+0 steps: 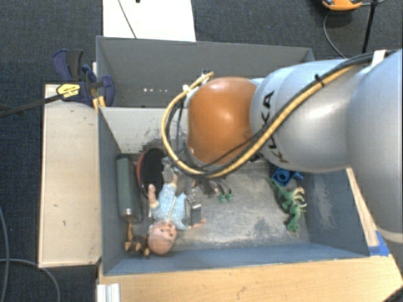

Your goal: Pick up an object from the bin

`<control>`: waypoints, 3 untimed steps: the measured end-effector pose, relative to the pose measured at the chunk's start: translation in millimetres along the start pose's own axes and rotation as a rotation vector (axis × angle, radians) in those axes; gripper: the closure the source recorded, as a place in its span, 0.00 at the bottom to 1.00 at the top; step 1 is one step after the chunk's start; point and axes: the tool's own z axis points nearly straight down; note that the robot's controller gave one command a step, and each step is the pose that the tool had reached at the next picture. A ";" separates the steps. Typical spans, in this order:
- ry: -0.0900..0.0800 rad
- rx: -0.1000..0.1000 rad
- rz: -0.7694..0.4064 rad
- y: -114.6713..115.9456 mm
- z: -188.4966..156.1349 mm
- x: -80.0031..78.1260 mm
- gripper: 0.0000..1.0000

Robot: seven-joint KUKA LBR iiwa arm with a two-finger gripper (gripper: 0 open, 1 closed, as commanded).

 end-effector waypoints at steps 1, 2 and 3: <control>-0.003 0.002 -0.196 -8.7 14.7 1.3 0.00; -0.009 0.004 -0.329 -8.5 52.9 -5.7 0.00; -0.005 0.003 -0.528 -9.1 84.2 -15.1 1.00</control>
Offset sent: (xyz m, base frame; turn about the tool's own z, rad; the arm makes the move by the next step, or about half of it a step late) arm 0.0092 0.0003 -0.0894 -0.3985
